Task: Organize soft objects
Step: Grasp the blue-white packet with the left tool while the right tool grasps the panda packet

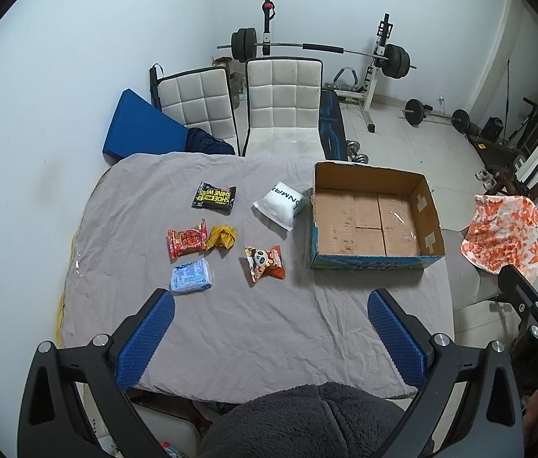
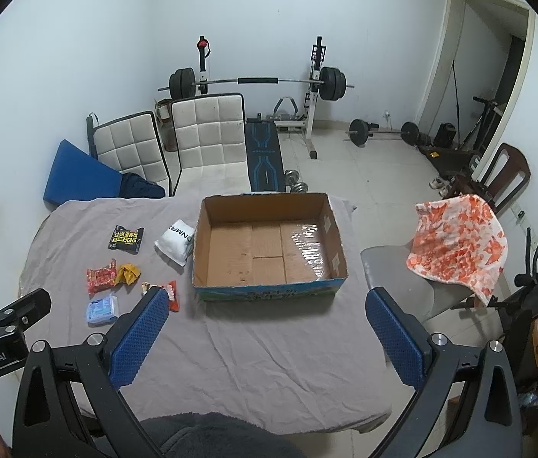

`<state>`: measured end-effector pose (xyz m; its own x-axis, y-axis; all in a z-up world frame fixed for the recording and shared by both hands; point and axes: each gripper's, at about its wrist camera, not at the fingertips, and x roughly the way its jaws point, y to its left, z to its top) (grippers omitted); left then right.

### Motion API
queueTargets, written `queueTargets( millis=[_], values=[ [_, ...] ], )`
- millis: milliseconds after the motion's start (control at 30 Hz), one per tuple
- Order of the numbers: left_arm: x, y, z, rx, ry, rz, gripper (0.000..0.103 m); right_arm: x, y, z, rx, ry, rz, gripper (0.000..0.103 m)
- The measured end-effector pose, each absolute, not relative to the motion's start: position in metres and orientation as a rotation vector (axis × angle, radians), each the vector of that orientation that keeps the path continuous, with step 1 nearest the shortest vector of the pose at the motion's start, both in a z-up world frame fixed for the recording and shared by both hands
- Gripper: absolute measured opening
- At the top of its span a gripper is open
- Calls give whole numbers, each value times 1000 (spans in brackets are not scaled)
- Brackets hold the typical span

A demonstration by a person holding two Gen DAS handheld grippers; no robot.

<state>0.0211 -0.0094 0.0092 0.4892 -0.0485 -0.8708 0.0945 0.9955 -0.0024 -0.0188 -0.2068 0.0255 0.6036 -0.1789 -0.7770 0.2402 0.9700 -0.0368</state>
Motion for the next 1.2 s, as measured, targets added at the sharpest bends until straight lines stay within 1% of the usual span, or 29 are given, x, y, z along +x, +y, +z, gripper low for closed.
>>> queueTargets(
  millis=[133,333,467,600,800,967,1067,1200],
  values=[
    [34,2,-2,45,1064,-63,103,-9,-211,13,98,920,-233,103],
    [64,57,-33,-51,1120,38,103,26,-201,-19,115,988,-172,103],
    [86,101,-67,-89,1181,115,103,67,-177,-58,94,1077,-78,103],
    [108,148,-116,-88,1250,202,103,111,-142,-109,70,1185,25,103],
    [139,172,-195,37,1361,137,103,176,-67,-205,-66,1332,152,103],
    [169,162,-261,245,1380,-34,103,226,-18,-283,-141,1464,223,103],
    [182,149,-299,427,1377,-179,103,244,3,-319,-193,1517,227,103],
    [202,145,-348,568,1438,-326,103,255,21,-354,-250,1574,243,103]
  ],
)
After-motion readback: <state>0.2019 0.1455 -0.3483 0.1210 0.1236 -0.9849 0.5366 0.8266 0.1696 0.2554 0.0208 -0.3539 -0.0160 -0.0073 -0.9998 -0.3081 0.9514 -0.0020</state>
